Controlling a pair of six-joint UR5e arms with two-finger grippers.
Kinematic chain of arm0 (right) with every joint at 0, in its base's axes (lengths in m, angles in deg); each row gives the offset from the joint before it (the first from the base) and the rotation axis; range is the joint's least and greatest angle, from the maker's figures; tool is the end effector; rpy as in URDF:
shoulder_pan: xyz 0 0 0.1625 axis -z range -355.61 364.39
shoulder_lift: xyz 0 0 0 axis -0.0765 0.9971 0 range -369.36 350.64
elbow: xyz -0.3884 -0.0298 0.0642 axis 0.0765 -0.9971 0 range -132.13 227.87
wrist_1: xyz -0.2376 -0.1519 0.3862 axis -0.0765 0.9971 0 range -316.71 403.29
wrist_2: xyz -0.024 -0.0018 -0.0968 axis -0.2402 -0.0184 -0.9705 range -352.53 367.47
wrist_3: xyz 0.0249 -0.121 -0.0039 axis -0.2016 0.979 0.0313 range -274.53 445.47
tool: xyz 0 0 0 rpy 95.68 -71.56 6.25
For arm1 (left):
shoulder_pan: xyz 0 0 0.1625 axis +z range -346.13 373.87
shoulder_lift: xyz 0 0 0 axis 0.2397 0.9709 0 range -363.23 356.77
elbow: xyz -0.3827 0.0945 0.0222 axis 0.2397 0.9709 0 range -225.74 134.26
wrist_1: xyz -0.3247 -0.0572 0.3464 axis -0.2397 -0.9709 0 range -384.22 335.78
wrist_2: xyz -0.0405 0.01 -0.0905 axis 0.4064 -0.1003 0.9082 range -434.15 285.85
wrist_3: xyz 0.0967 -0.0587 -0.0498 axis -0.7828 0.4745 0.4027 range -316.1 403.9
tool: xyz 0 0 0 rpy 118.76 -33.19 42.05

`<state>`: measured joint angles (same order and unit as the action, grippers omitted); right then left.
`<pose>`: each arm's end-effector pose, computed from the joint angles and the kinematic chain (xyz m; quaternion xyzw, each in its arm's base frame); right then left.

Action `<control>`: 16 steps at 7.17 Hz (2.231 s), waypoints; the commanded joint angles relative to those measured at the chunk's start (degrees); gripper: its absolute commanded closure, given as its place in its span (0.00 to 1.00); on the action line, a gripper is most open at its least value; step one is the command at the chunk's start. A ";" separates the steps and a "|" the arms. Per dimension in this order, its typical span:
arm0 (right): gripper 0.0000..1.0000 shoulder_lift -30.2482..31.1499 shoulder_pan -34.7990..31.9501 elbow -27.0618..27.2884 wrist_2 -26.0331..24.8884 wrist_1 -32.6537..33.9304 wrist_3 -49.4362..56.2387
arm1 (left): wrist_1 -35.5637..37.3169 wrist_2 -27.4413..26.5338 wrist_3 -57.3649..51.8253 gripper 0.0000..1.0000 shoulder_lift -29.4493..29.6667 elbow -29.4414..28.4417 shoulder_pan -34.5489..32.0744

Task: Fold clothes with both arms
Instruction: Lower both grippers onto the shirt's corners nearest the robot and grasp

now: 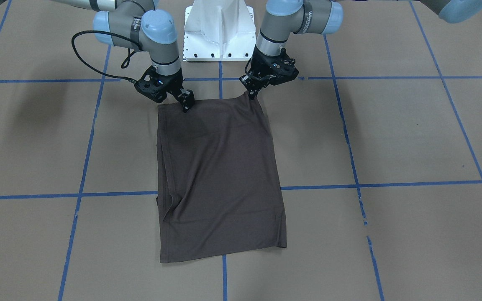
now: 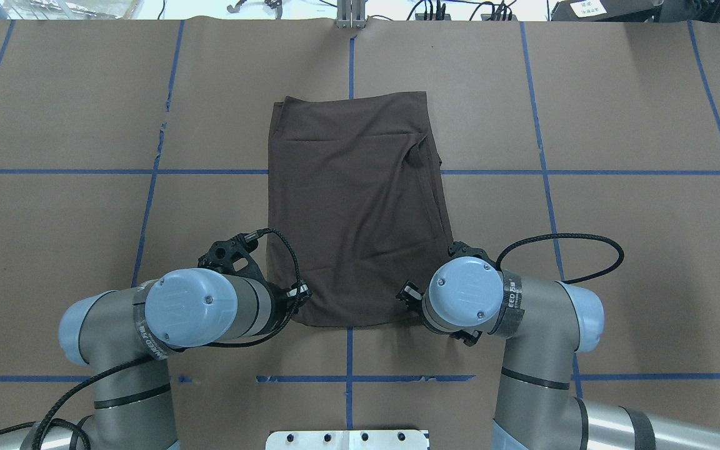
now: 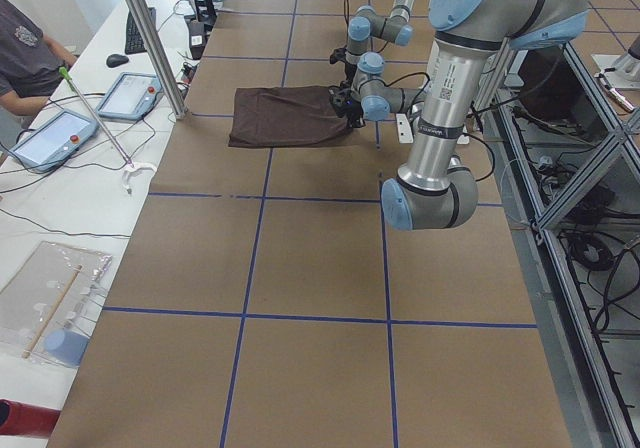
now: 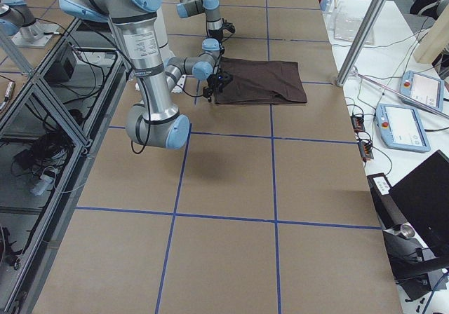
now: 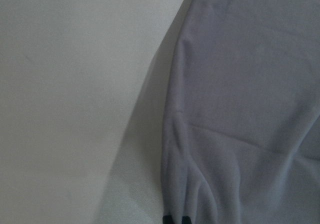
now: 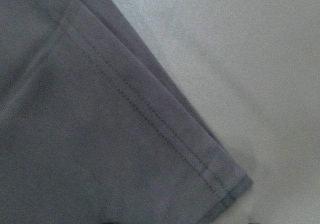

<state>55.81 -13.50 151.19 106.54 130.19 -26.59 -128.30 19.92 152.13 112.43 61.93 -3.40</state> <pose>-0.6146 -0.3179 0.2632 -0.0867 -0.3482 0.2925 0.8864 0.5957 -0.3157 0.1857 -0.0352 0.4797 -0.2509 0.8401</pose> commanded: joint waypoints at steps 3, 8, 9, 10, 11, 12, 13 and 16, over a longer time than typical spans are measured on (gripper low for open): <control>0.91 -0.39 0.13 -0.13 0.07 0.20 0.00 | 0.01 -0.12 -0.04 1.00 0.09 0.00 -0.04; 1.00 -1.62 -0.39 0.04 0.16 0.38 0.09 | -0.08 -0.12 -0.04 1.00 0.44 -0.44 -0.13; 1.00 -1.89 -0.39 0.13 0.16 0.38 0.09 | -0.08 -0.12 -0.04 1.00 0.44 -0.44 -0.13; 1.00 -1.80 -0.39 0.13 0.16 0.38 0.00 | -0.08 -0.12 -0.04 1.00 0.44 -0.44 -0.05; 1.00 -1.80 -0.39 0.13 0.07 0.46 0.00 | -0.08 -0.12 -0.04 1.00 0.53 -0.35 -0.05; 1.00 -1.98 -0.65 0.48 0.07 0.47 0.00 | -0.08 -0.03 -0.04 1.00 0.97 -0.35 -0.13; 1.00 -1.80 -1.18 2.66 0.33 0.47 0.09 | 0.01 -0.03 -0.04 1.00 0.97 0.00 -0.13; 1.00 1.70 -0.23 12.32 -0.89 1.17 -0.09 | 4.74 -0.03 -0.04 1.00 0.53 6.29 0.74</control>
<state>55.76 -14.68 159.62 106.38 131.27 -26.64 -125.92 19.95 152.10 113.14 64.80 -3.30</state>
